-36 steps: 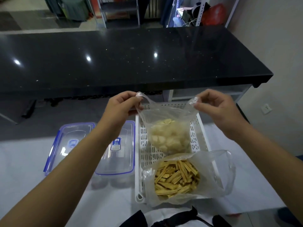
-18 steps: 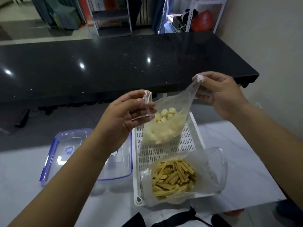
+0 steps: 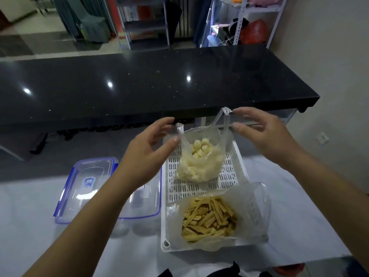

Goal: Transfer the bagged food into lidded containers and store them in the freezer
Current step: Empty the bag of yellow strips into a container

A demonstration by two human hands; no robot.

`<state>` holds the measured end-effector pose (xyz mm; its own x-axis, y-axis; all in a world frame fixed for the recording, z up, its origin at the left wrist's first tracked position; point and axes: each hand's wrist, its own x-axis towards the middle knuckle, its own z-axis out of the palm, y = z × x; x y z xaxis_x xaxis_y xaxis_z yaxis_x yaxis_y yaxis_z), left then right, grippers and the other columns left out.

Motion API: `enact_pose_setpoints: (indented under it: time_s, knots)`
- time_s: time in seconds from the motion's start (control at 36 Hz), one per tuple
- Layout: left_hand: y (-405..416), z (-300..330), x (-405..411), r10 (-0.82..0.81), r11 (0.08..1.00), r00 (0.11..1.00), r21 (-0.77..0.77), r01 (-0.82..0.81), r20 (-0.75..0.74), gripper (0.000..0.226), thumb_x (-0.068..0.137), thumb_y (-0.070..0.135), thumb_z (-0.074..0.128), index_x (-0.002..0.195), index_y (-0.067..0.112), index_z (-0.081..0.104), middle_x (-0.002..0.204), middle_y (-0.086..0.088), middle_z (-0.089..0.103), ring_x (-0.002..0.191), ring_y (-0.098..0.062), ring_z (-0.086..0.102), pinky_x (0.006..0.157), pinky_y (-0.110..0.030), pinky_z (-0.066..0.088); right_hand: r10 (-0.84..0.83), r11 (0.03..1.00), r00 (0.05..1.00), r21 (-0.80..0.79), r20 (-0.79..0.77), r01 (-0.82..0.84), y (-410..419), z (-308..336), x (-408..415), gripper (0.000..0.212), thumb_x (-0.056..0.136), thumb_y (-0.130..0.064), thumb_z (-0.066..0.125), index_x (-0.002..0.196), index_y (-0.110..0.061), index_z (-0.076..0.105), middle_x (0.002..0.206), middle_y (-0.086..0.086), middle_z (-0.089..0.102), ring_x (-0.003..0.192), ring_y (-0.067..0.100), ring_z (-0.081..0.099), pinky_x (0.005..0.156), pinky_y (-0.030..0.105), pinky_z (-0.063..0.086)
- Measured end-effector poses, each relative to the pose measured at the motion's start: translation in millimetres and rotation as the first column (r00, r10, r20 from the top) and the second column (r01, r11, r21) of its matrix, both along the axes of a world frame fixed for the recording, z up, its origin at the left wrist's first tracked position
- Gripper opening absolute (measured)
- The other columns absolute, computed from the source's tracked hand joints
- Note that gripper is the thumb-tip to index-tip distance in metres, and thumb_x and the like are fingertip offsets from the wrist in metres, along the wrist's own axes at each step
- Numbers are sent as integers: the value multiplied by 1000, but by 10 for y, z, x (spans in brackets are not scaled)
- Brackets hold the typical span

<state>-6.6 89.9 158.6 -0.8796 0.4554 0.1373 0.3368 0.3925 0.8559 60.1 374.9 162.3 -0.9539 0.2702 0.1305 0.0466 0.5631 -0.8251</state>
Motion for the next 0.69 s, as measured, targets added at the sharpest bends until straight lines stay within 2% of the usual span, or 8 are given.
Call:
enact_pose_setpoints:
  time_s: [0.06, 0.17, 0.25, 0.33, 0.42, 0.53, 0.64, 0.69]
  knots:
    - [-38, 22, 54, 18, 989, 992, -144, -36, -122, 58, 89, 57, 59, 144, 49, 42, 137, 41, 43, 123, 23, 39, 100, -14, 36, 55, 978, 998, 200, 10, -56, -39, 74, 61, 61, 84, -63, 60, 140, -38, 53, 145, -18, 47, 133, 0, 39, 106, 31, 34]
    - [-84, 46, 189, 14, 946, 985, -316, -68, -171, 71, 83, 71, 47, 150, 51, 32, 165, 16, 19, 150, -5, 17, 115, -32, 23, 151, 928, 985, 333, 80, -169, -199, 260, 166, 80, 77, -75, 46, 149, -41, 39, 161, -14, 29, 148, 6, 21, 119, 41, 24]
    - [-121, -7, 299, 21, 912, 989, -403, -78, -145, 78, 80, 76, 38, 152, 48, 27, 168, 13, 8, 154, -10, 6, 123, -44, 19, 220, 902, 967, 351, 130, -252, -332, 373, 261, 81, 76, -77, 43, 150, -45, 35, 162, -20, 21, 151, 3, 12, 123, 47, 20]
    - [-187, -104, 410, 82, 900, 991, -420, -117, -102, 79, 79, 78, 35, 152, 49, 27, 168, 13, 7, 155, -11, 3, 124, -46, 18, 359, 874, 926, 308, 117, -377, -437, 500, 389, 70, 83, -83, 44, 146, -56, 32, 158, -34, 16, 149, -7, 8, 120, 40, 18]
    - [-271, -183, 545, 180, 885, 981, -424, -192, -67, 77, 79, 78, 36, 151, 51, 28, 167, 13, 8, 154, -10, 4, 124, -43, 18, 485, 810, 868, 319, 109, -493, -535, 622, 457, 71, 77, -85, 39, 143, -65, 25, 158, -38, 15, 146, -13, 5, 116, 33, 13]
    - [-418, -264, 762, 303, 854, 952, -430, -292, -45, 78, 79, 76, 36, 152, 49, 28, 167, 11, 11, 154, -12, 8, 124, -43, 18, 592, 690, 786, 394, 177, -608, -660, 657, 407, 75, 77, -85, 36, 148, -59, 27, 161, -34, 10, 144, -16, -6, 113, 20, 0]
    - [-665, -341, 1028, 421, 798, 907, -474, -371, -2, 73, 80, 76, 39, 148, 57, 23, 167, 16, 10, 154, -10, 6, 124, -43, 18, 664, 582, 705, 419, 250, -696, -783, 618, 322, 81, 76, -89, 27, 150, -59, 20, 162, -32, 5, 147, -11, -9, 114, 21, -6]
    - [-792, -358, 1166, 455, 775, 891, -496, -391, 8, 76, 79, 76, 40, 149, 53, 26, 167, 13, 13, 154, -10, 7, 122, -41, 19, 696, 538, 667, 422, 266, -730, -859, 613, 292, 81, 75, -90, 26, 150, -60, 16, 162, -33, 5, 147, -10, -8, 114, 19, -6]
